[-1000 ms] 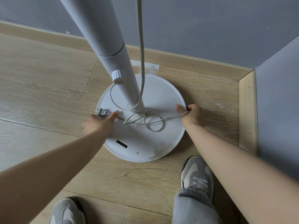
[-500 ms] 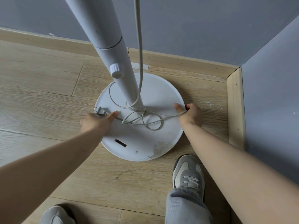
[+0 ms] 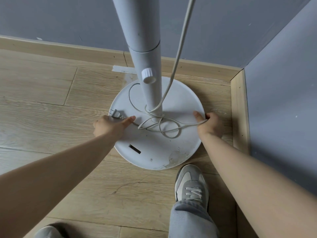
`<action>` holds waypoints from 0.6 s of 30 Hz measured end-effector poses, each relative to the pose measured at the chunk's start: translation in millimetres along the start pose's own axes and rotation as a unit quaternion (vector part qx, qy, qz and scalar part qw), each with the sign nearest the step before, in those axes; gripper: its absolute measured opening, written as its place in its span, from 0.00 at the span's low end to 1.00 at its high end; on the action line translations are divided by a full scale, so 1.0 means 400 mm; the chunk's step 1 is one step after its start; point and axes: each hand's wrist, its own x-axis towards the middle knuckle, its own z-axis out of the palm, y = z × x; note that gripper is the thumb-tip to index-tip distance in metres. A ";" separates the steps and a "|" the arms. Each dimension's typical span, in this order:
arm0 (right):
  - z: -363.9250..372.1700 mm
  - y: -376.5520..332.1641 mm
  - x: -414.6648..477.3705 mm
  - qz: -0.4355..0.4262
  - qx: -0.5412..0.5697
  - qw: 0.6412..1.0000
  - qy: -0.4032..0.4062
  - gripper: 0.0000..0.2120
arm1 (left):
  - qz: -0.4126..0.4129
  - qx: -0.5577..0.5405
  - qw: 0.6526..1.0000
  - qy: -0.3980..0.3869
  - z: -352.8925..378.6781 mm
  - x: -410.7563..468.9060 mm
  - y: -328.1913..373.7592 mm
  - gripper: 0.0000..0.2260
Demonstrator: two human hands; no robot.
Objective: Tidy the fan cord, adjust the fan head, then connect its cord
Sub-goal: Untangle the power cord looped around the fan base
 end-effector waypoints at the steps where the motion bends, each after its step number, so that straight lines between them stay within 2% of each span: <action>1: -0.004 0.003 0.002 0.000 0.000 1.000 0.003 0.20 | 0.002 0.002 1.000 -0.001 0.005 -0.001 0.005 0.57; 5: -0.015 0.008 0.010 0.000 0.002 1.000 0.010 0.19 | 0.001 0.005 1.000 -0.003 0.016 -0.013 0.022 0.55; 12: -0.026 0.004 0.020 -0.011 -0.003 0.999 0.030 0.17 | 0.011 0.017 1.000 -0.011 0.022 -0.033 0.028 0.56; 16: -0.046 0.013 0.032 -0.023 -0.023 0.997 0.065 0.16 | 0.020 0.019 0.999 -0.017 0.047 -0.048 0.036 0.49; 18: -0.055 0.026 0.040 -0.027 -0.029 0.996 0.074 0.16 | 0.028 0.020 0.999 -0.022 0.060 -0.055 0.047 0.50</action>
